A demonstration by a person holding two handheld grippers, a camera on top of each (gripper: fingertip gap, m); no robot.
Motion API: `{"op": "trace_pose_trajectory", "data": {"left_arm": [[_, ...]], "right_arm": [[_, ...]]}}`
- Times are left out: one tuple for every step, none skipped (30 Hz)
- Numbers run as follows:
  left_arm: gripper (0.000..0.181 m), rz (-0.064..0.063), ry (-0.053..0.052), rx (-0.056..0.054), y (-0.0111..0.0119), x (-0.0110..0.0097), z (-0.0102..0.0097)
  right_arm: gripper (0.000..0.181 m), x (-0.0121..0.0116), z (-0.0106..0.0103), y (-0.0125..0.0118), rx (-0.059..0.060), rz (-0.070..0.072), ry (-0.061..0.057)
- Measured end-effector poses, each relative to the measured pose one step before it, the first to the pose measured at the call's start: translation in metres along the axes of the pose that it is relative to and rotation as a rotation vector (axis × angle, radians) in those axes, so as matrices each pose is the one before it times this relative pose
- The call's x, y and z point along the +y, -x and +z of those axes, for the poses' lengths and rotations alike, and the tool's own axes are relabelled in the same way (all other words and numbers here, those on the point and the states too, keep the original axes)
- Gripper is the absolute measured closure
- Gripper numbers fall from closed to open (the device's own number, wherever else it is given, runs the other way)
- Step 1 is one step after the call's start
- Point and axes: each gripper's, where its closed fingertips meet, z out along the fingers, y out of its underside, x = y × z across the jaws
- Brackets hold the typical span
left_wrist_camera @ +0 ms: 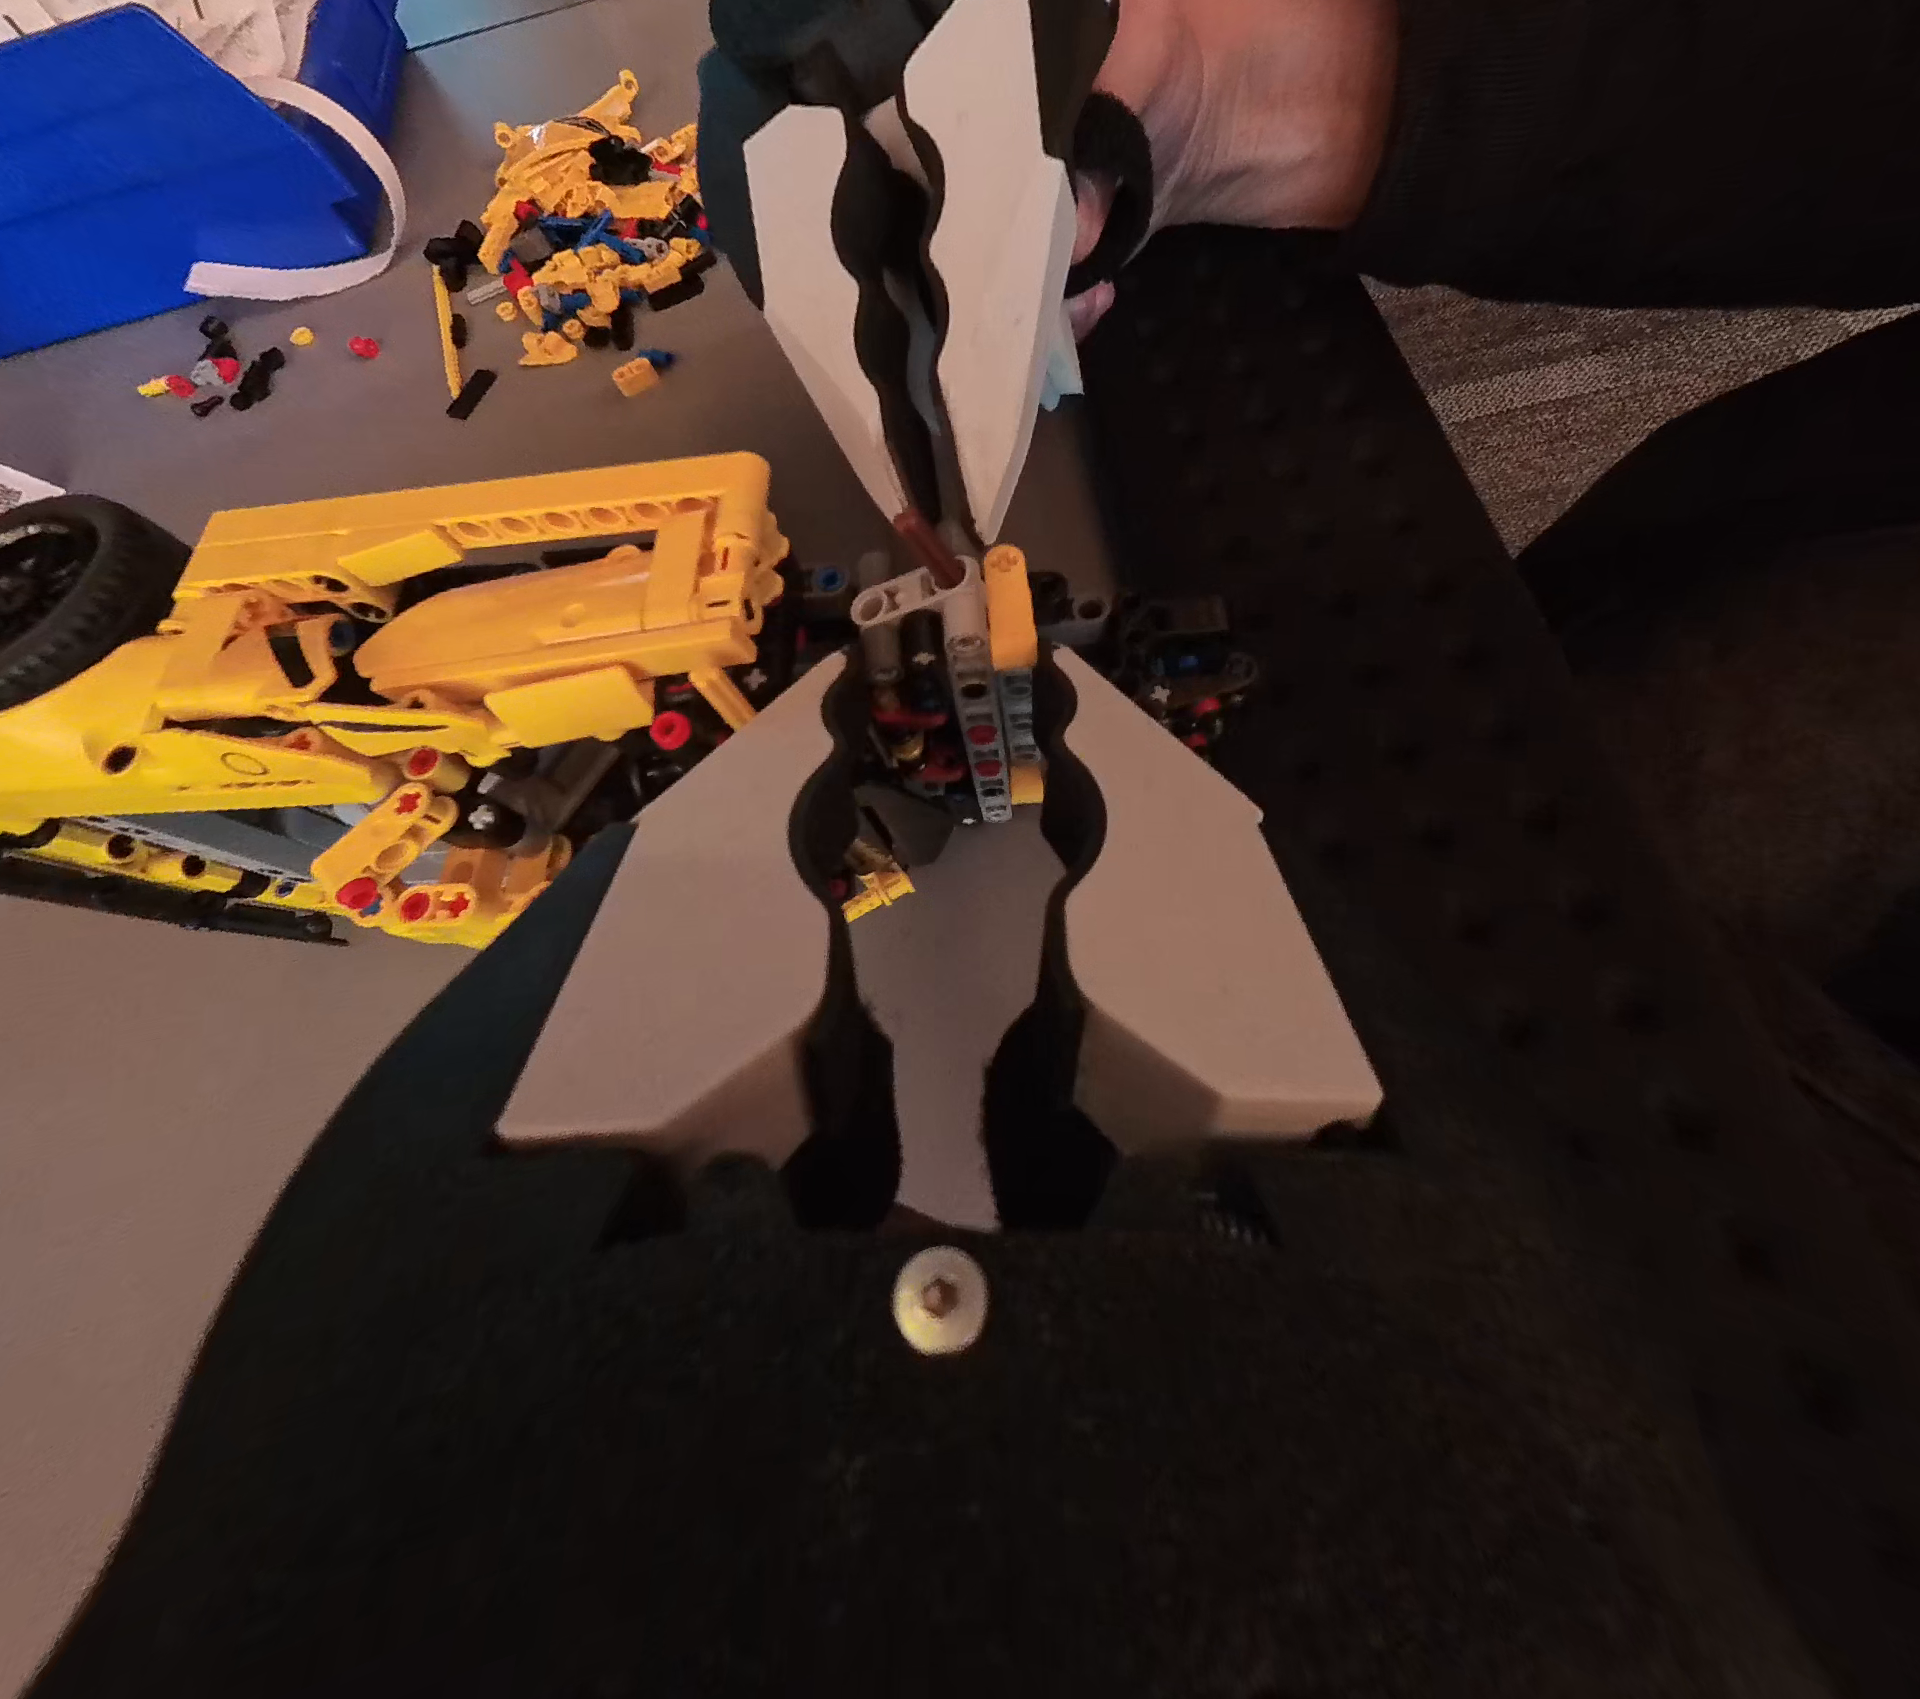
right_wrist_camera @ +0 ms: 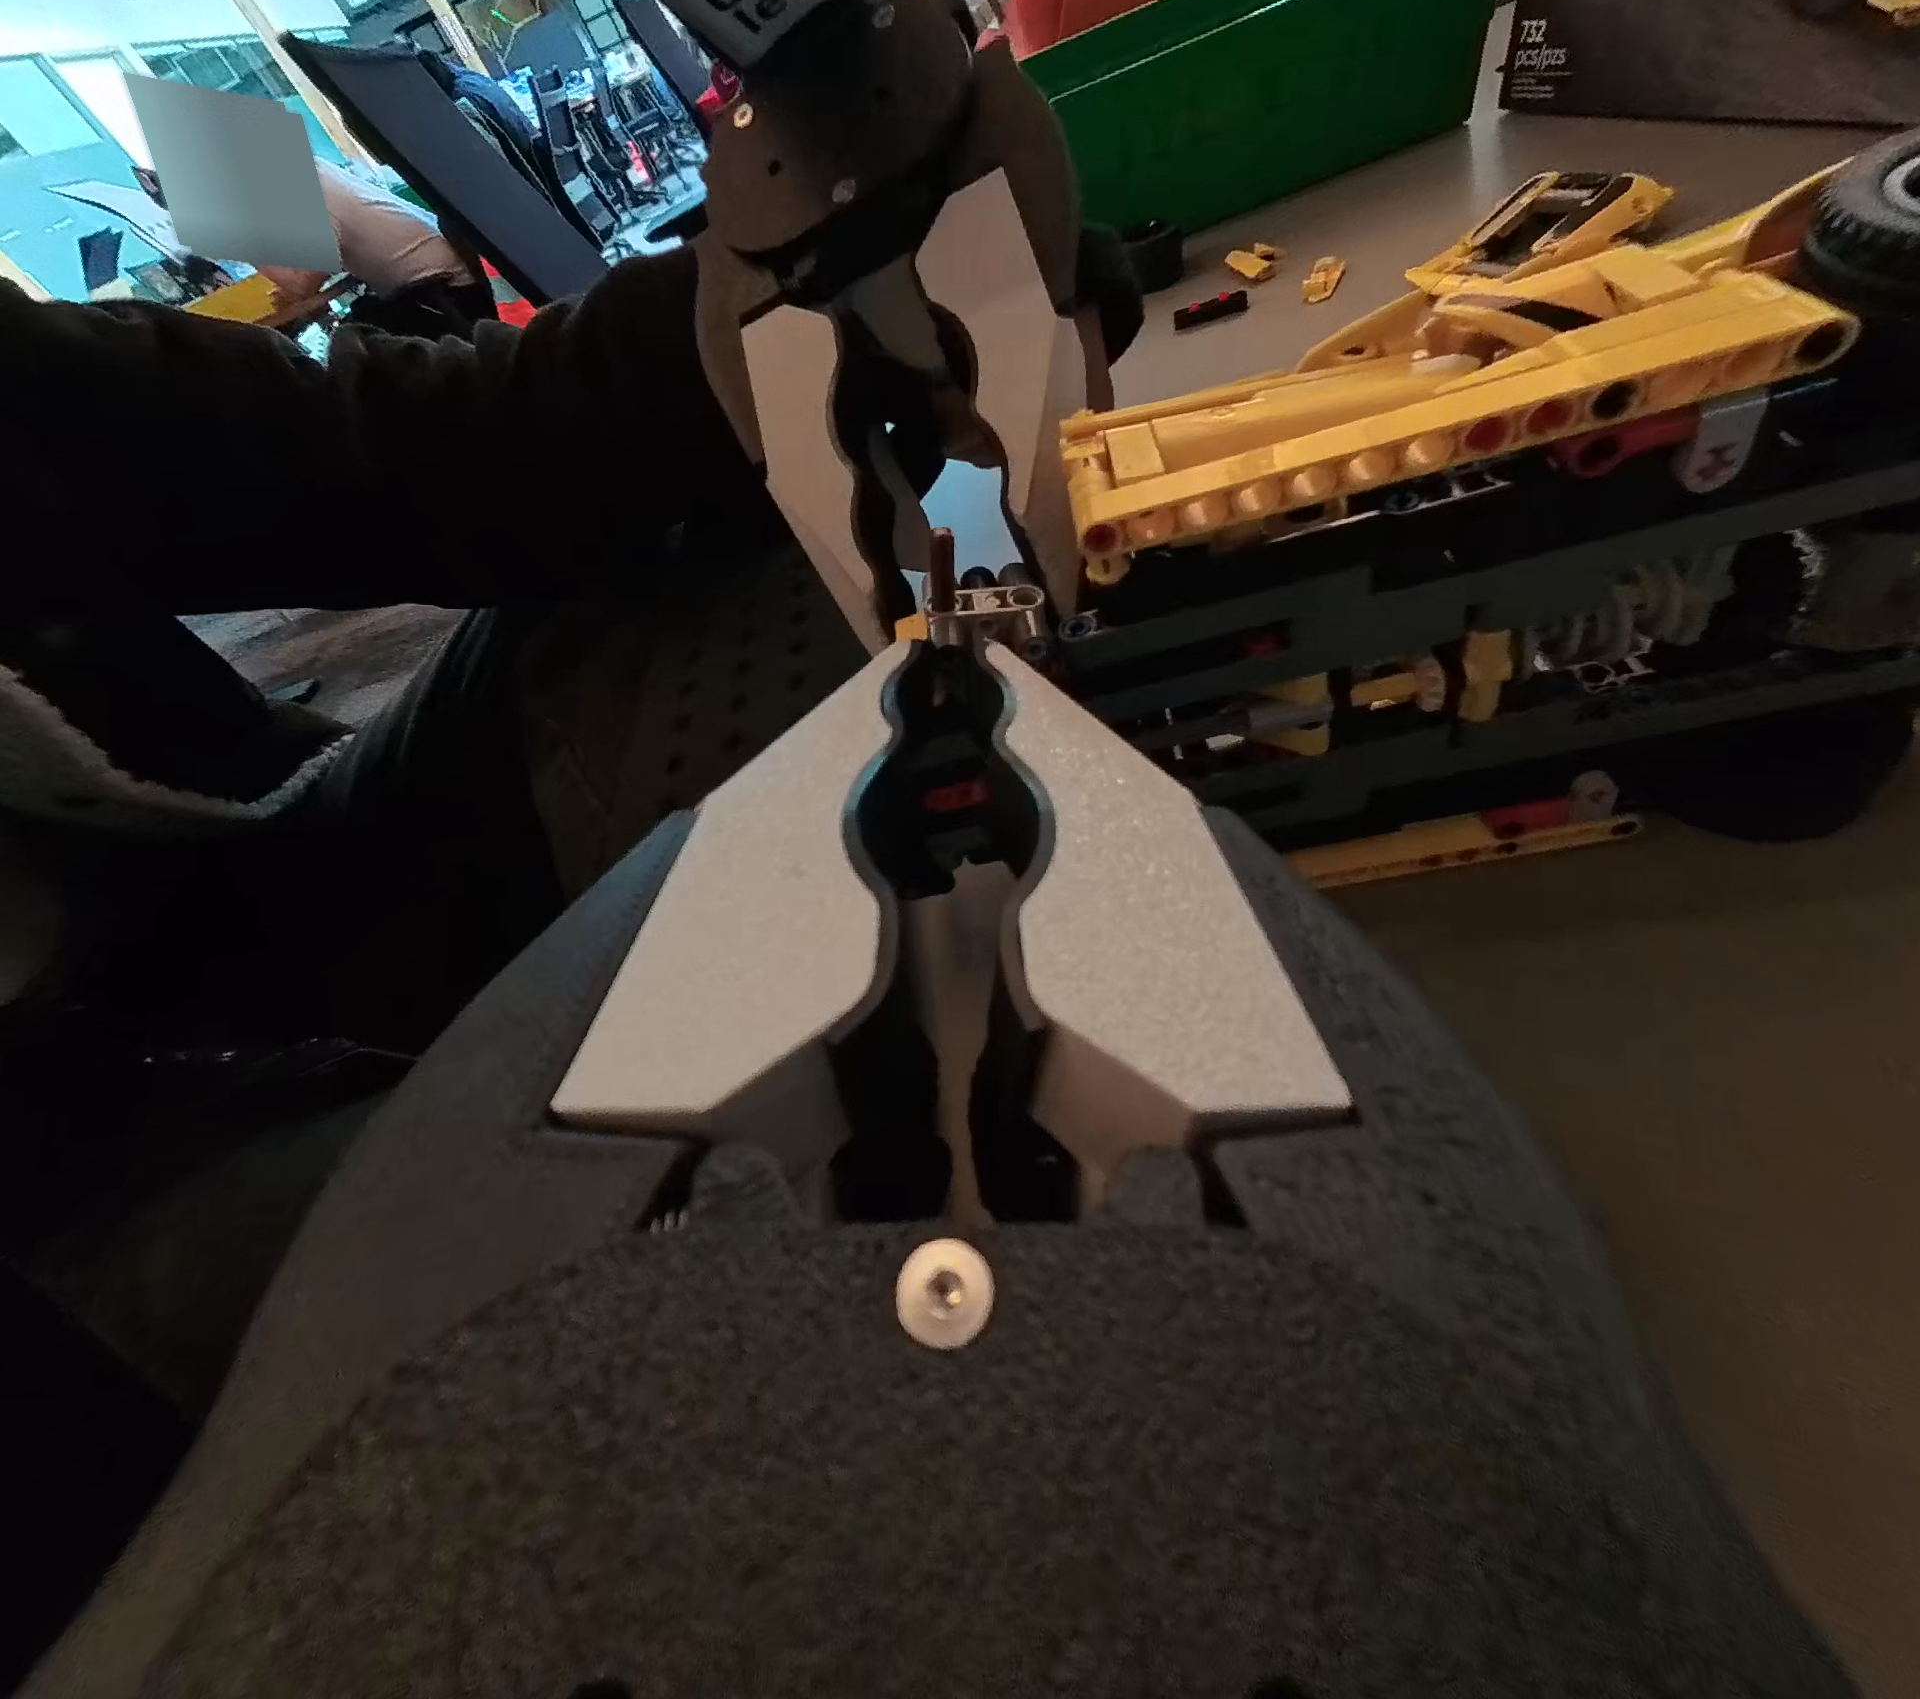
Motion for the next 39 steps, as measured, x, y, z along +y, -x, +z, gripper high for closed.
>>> {"op": "trace_pose_trajectory", "data": {"left_arm": [[0.150,-0.0004,-0.0025,-0.0020,-0.00004,-0.00046,0.00063],[0.150,-0.0023,-0.0033,0.0000,0.00003,-0.00025,0.00033],[0.150,-0.0019,-0.0011,0.0010,-0.00002,0.00019,-0.00021],[0.150,-0.0012,-0.0002,-0.0010,0.00033,-0.00002,-0.00012],[0.150,0.0000,0.0011,-0.0033,0.00048,0.00024,-0.00040],[0.150,0.0014,0.0003,-0.0055,0.00072,0.00049,-0.00095],[0.150,0.0001,-0.0017,-0.0075,0.00121,0.00082,-0.00168],[0.150,-0.0019,-0.0001,-0.0134,0.00267,0.00127,-0.00233],[0.150,-0.0039,0.0047,-0.0273,0.00551,0.00194,-0.00275],[0.149,-0.0065,0.0061,-0.0413,0.00854,0.00197,-0.00331],[0.149,-0.0051,0.0060,-0.0467,0.01023,0.00203,-0.00327],[0.149,-0.0024,0.0087,-0.0416,0.00980,0.00268,-0.00274],[0.149,-0.0029,0.0113,-0.0329,0.00854,0.00338,-0.00190],[0.149,-0.0047,0.0128,-0.0225,0.00625,0.00394,-0.00099],[0.149,-0.0045,0.0134,-0.0088,0.00349,0.00411,0.00004],[0.149,-0.0023,0.0056,-0.0041,0.00165,0.00276,0.00056],[0.149,-0.0025,-0.0068,-0.0081,0.00135,0.00013,0.00052],[0.149,-0.0032,-0.0069,-0.0054,0.00080,-0.00110,0.00025],[0.149,-0.0022,-0.0019,-0.0023,0.00032,-0.00073,0.00016],[0.149,0.0005,0.0035,-0.0023,-0.00017,0.00074,-0.00032],[0.149,0.0008,0.0071,-0.0027,-0.00011,0.00242,-0.00147],[0.149,-0.0048,0.0046,-0.0040,0.00011,0.00344,-0.00257],[0.149,-0.0141,-0.0009,-0.0042,0.00028,0.00377,-0.00309],[0.149,-0.0210,-0.0031,-0.0025,-0.00014,0.00461,-0.00293],[0.149,-0.0211,-0.0025,-0.0009,-0.00074,0.00534,-0.00235],[0.150,-0.0170,-0.0039,-0.0025,-0.00090,0.00536,-0.00200],[0.150,-0.0160,-0.0098,-0.0053,-0.00064,0.00377,-0.00226],[0.151,-0.0169,-0.0069,-0.0031,-0.00043,0.00326,-0.00244],[0.150,-0.0143,0.0047,0.0006,-0.00057,0.00416,-0.00206],[0.151,-0.0094,0.0045,-0.0018,-0.00022,0.00346,-0.00181],[0.151,-0.0052,0.0018,-0.0058,0.00026,0.00256,-0.00164],[0.151,-0.0030,0.0054,-0.0052,0.00008,0.00245,-0.00116],[0.151,-0.0006,0.0087,-0.0041,-0.00029,0.00265,-0.00068],[0.151,0.0019,0.0082,-0.0056,-0.00045,0.00280,-0.00021],[0.150,0.0015,0.0066,-0.0061,-0.00050,0.00267,-0.00027],[0.150,-0.0006,0.0066,-0.0038,-0.00046,0.00264,-0.00025],[0.150,-0.0016,0.0069,-0.0015,-0.00041,0.00266,-0.00046],[0.150,-0.0039,0.0059,-0.0006,-0.00022,0.00219,-0.00029],[0.150,-0.0059,0.0066,0.0005,-0.00029,0.00228,-0.00026]], "right_arm": [[0.176,-0.00007,-0.00104,0.00000,-0.0053,0.0083,-0.0022],[0.176,0.00000,-0.00022,0.00007,-0.0055,0.0096,-0.0026],[0.176,-0.00016,0.00024,-0.00020,0.0072,-0.0117,-0.0001],[0.176,-0.00046,0.00033,-0.00018,-0.0049,0.0125,-0.0069],[0.175,-0.00079,0.00090,-0.00038,-0.0148,0.0294,-0.0132],[0.175,-0.00093,0.00184,-0.00043,-0.0133,0.0214,-0.0176],[0.174,-0.00056,0.00213,-0.00118,0.0002,-0.0054,-0.0111],[0.174,0.00041,0.00127,-0.00290,0.0161,-0.0172,-0.0044],[0.173,0.00155,0.00115,-0.00548,0.0331,-0.0090,0.0042],[0.166,0.00216,0.00239,-0.00468,0.0239,-0.0085,0.0140],[0.159,0.00192,0.00243,-0.00336,0.0160,0.0000,0.0170],[0.154,0.00060,0.00235,-0.00091,0.0026,-0.0024,0.0030],[0.153,0.00164,0.00259,0.00102,-0.0051,-0.0091,0.0063],[0.153,0.00457,0.00321,-0.00133,0.0136,-0.0179,0.0284],[0.155,0.00363,0.00260,-0.00303,0.0290,-0.0344,0.0247],[0.155,0.00059,0.00109,-0.00267,0.0306,-0.0382,0.0025],[0.155,-0.00073,-0.00067,-0.00213,0.0262,-0.0353,-0.0071],[0.156,-0.00003,-0.00129,-0.00135,0.0212,-0.0235,0.0020],[0.156,0.00029,-0.00091,-0.00156,0.0219,-0.0191,0.0076],[0.156,0.00083,-0.00201,-0.00486,0.0495,-0.0323,0.0169],[0.160,0.00005,-0.00386,-0.00721,0.0707,-0.0524,0.0087],[0.167,-0.00354,-0.00421,-0.00508,0.0579,-0.0478,-0.0195],[0.171,-0.00514,-0.00366,-0.00395,0.0471,-0.0267,-0.0313],[0.172,-0.00299,-0.00176,-0.00259,0.0298,-0.0115,-0.0228],[0.172,0.00049,0.00037,0.00139,-0.0087,0.0071,-0.0014],[0.170,0.00298,0.00218,0.00404,-0.0350,0.0271,0.0198],[0.162,0.00353,0.00314,0.00383,-0.0376,0.0336,0.0218],[0.157,0.00459,0.00333,0.00349,-0.0344,0.0289,0.0229],[0.156,0.00504,0.00311,0.00253,-0.0231,0.0089,0.0310],[0.156,0.00340,0.00202,0.00267,-0.0166,-0.0066,0.0250],[0.156,0.00051,0.00096,0.00195,-0.0066,-0.0064,0.0017],[0.156,0.00017,0.00050,0.00072,-0.0001,-0.0083,-0.0027],[0.156,0.00064,0.00048,-0.00010,0.0036,-0.0043,0.0034],[0.155,0.00100,0.00068,-0.00012,0.0012,-0.0003,0.0056],[0.155,0.00147,0.00107,0.00057,-0.0039,0.0014,0.0064],[0.155,0.00206,0.00146,0.00044,-0.0037,0.0014,0.0103],[0.154,0.00270,0.00191,0.00075,-0.0052,0.0017,0.0141],[0.152,0.00269,0.00232,0.00118,-0.0086,0.0026,0.0161],[0.152,0.00268,0.00206,0.00081,-0.0061,0.0009,0.0225]]}}
